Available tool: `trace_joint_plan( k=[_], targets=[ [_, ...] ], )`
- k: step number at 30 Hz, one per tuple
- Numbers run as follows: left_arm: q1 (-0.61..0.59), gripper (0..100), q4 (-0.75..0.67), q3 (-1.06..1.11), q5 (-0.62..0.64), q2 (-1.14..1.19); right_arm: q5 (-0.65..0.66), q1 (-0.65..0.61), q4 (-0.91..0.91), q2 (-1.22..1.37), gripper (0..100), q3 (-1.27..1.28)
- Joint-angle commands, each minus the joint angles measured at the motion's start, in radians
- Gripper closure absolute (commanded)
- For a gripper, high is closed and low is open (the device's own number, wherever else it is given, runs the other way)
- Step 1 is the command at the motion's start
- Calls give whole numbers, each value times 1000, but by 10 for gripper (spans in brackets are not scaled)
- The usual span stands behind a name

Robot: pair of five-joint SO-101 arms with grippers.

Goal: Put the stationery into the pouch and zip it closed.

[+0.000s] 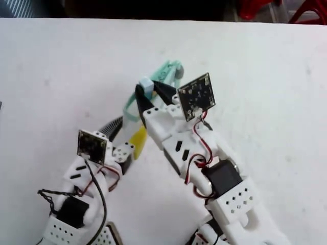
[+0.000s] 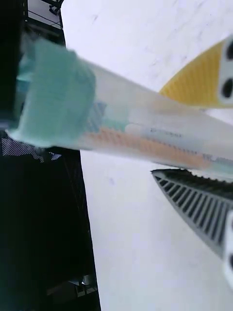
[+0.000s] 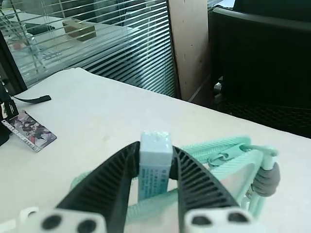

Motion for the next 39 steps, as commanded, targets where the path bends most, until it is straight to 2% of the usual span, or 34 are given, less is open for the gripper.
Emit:
trace_joint_plan(
  k=[1, 4, 9, 12, 18, 25, 31, 34, 39],
  targets=[
    [-5, 793, -2, -57, 6, -8, -3, -13, 24, -5, 818, -32],
    [-5, 793, -2, -57, 5, -8, 2, -36, 24, -8, 754, -32],
    [-5, 793, -2, -57, 5, -8, 3, -41, 16, -10, 801, -35],
    [-5, 794, -2, -57, 5, -8, 3, 1, 48, -10, 810, -74],
    [-7, 795, -2, -57, 5, -8, -3, 243, 249, 2, 811, -265],
    [-7, 796, -2, -57, 5, -8, 6, 441, 390, 108, 811, -275],
    [-84, 806, -2, -57, 14, -8, 199, 423, 533, 369, 812, -270],
    [-113, 844, -2, -60, 52, -8, 224, 404, 570, 527, 812, -270],
    [-124, 854, -2, -57, 54, -8, 222, 341, 558, 722, 812, -276]
  ],
)
